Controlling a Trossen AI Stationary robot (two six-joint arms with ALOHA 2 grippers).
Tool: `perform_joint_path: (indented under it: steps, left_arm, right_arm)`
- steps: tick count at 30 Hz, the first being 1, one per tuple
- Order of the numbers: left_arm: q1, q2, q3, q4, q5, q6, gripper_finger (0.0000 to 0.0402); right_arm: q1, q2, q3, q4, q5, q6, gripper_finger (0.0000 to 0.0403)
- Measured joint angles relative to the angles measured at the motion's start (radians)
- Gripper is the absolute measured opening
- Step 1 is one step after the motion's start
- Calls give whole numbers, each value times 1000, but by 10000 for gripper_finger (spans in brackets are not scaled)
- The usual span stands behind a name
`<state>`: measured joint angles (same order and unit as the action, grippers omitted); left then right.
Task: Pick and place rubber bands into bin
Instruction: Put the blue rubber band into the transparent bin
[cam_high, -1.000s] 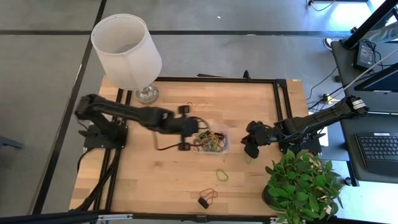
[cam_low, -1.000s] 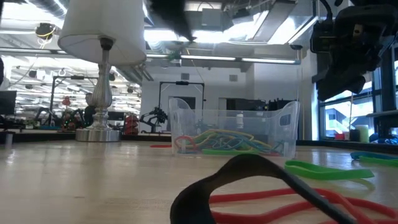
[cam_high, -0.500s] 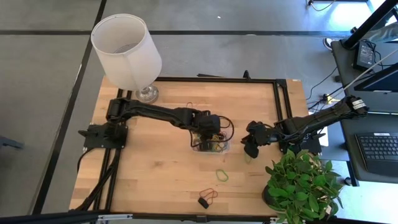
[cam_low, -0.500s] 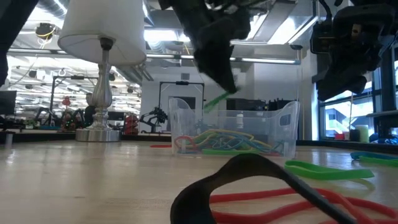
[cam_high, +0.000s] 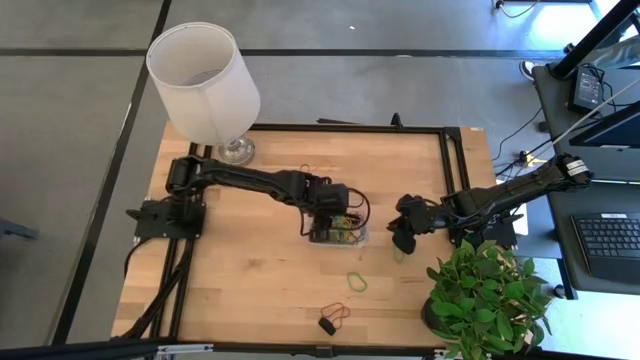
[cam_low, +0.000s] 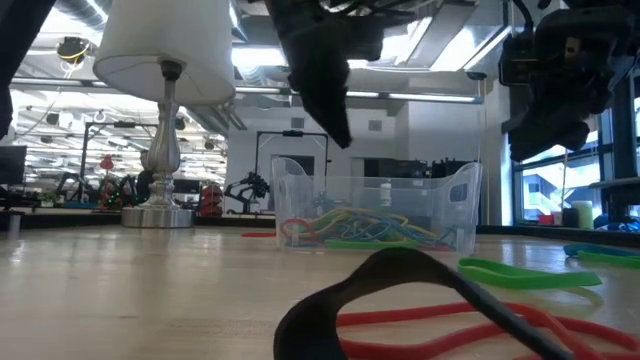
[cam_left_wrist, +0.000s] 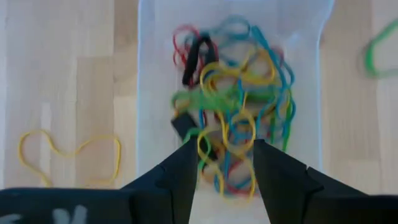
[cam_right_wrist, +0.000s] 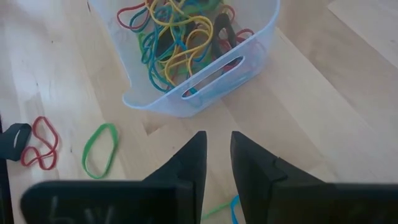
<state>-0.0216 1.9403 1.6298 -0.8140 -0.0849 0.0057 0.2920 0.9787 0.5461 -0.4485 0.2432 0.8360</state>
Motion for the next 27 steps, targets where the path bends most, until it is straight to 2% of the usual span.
perform_joint_path:
  steps: [5,9,13,15,17,20,22,27]
  left_arm:
    - [0,-10,-8,-119,0,41,135]
    - [0,-57,-96,-105,9,87,101]
    - [10,-157,-253,-35,31,101,44]
    - [17,-236,-345,71,62,89,14]
    - [20,-335,-434,169,70,81,6]
    - [19,-478,-547,294,46,71,2]
    - [23,-576,-616,322,23,67,2]
    - [26,-803,-757,347,-55,60,2]
  right_arm:
    - [0,0,0,16,0,28,76]
    - [-9,0,8,-8,1,88,70]
    - [-30,7,73,-54,33,100,39]
    - [-45,15,121,-143,37,99,16]
    - [-61,37,175,-235,38,113,6]
    - [-85,76,230,-403,31,188,13]
    - [-98,113,251,-493,-15,241,15]
    - [-109,204,246,-630,-232,312,17]
